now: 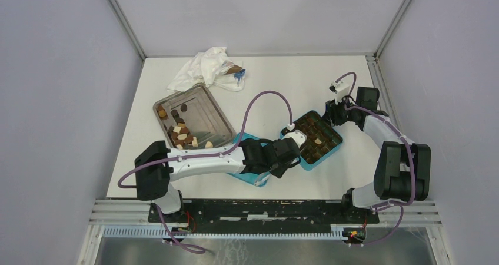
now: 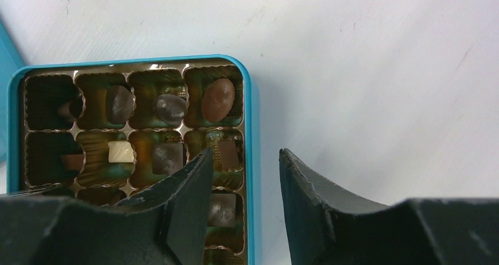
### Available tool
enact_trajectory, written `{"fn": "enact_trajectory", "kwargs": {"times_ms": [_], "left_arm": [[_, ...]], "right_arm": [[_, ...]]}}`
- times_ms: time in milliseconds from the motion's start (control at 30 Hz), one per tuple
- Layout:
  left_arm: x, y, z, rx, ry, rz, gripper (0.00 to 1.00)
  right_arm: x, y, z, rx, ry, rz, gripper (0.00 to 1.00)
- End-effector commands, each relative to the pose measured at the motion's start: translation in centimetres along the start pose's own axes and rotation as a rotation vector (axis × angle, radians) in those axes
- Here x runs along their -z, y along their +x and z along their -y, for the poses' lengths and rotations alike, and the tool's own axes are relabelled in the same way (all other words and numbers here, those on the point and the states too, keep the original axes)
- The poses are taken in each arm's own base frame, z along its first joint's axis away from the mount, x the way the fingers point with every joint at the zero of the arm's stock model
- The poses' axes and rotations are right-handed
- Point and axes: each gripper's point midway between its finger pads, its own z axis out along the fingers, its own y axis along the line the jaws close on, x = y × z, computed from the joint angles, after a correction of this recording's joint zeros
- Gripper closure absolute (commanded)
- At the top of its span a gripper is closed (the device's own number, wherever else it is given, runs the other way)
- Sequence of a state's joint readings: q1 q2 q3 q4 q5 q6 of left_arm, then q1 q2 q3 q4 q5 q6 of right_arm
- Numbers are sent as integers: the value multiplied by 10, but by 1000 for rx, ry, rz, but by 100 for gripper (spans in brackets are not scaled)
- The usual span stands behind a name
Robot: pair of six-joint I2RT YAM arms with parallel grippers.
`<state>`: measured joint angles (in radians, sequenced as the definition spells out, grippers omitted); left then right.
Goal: Pack the chocolate
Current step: Place the fake chocolate in the packing box.
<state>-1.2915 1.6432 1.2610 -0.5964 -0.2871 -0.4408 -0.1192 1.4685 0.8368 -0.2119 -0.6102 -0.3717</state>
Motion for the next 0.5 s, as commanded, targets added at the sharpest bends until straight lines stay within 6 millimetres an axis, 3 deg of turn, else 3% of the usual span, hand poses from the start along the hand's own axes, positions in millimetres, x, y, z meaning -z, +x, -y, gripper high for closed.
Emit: {"fn": "enact_trajectory", "kwargs": {"times_ms": [0,467], "left_arm": [[6,-25,10,60,15,69,57],[9,-30,12,73,29,88,53]], "right_arm": [[7,-21,1,47,3,56,49],[8,-21,0,51,-4,55,49]]}}
